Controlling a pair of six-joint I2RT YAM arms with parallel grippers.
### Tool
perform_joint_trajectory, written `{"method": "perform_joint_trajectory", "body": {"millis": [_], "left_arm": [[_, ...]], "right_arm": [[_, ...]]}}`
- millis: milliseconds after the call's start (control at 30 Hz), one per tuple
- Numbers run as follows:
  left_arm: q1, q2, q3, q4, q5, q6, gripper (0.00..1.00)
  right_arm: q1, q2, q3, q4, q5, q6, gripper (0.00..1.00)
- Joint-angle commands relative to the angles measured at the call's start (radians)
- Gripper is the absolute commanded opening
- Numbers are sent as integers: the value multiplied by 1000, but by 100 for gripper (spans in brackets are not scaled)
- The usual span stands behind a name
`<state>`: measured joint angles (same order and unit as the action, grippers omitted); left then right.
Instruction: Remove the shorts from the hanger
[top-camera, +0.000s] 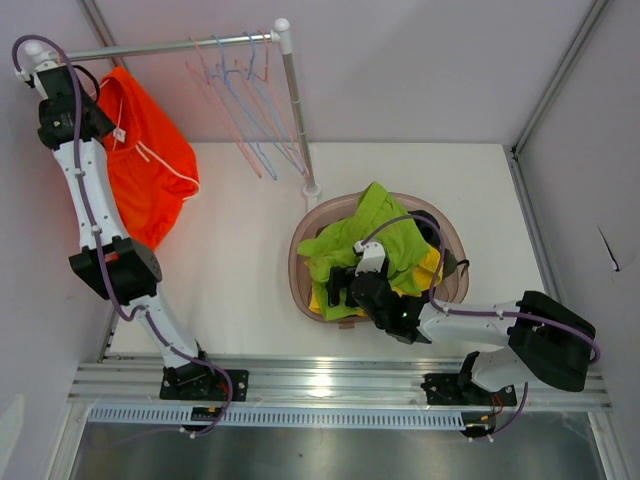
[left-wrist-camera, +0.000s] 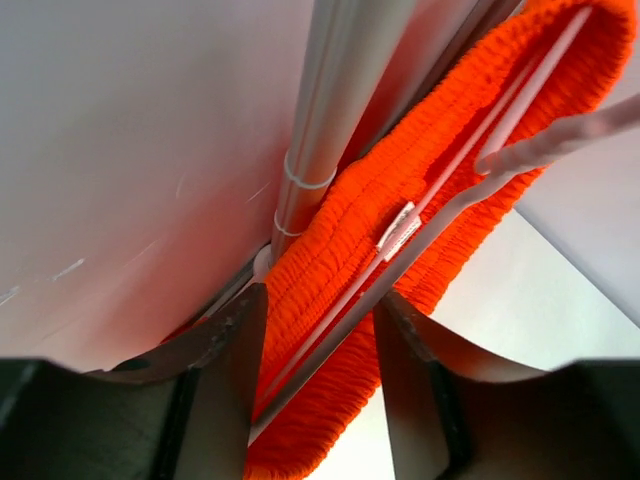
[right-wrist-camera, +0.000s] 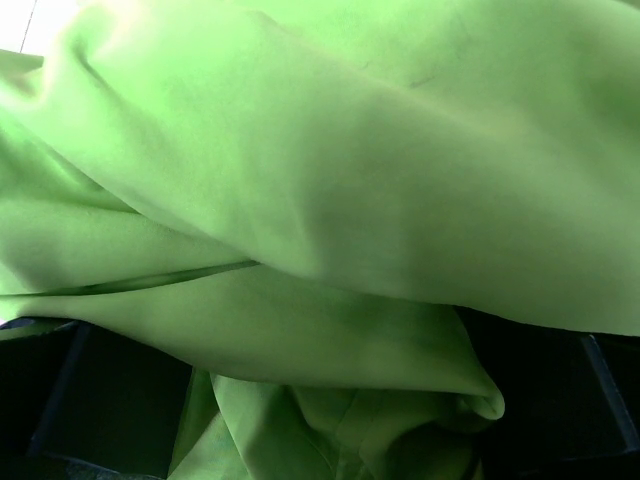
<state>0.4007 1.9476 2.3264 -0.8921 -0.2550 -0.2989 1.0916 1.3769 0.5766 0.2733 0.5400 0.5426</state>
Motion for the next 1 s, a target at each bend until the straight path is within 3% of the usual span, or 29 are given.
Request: {"method": "perform_joint_trajectory", "body": {"millis": [0, 67, 133, 167, 200, 267, 433, 667, 967], "left_arm": [[9, 7, 77, 1, 46, -19, 45], [9, 11, 91, 5, 54, -19, 40], [9, 10, 102, 9, 66, -19, 28], [7, -4, 106, 19, 88, -16, 12], [7, -4, 106, 19, 101, -16, 12], [6, -12, 110, 27, 140, -16, 0], [-32, -68, 105, 45, 214, 21, 0], [-134, -211, 91, 70, 206, 72, 0], [-232, -366, -30, 84, 283, 124, 0]], "right_arm": [[21, 47, -14, -106, -80, 65, 100], [19, 47, -14, -105, -80, 65, 99], [21, 48, -15, -103, -78, 65, 99], [22, 48, -14, -100, -80, 62, 100], [22, 48, -14, -100, -80, 62, 99], [24, 48, -14, -98, -75, 63, 99], [25, 37, -21, -91, -68, 62, 99], [36, 10, -46, -69, -52, 62, 99], [70, -15, -61, -45, -11, 43, 100]]}}
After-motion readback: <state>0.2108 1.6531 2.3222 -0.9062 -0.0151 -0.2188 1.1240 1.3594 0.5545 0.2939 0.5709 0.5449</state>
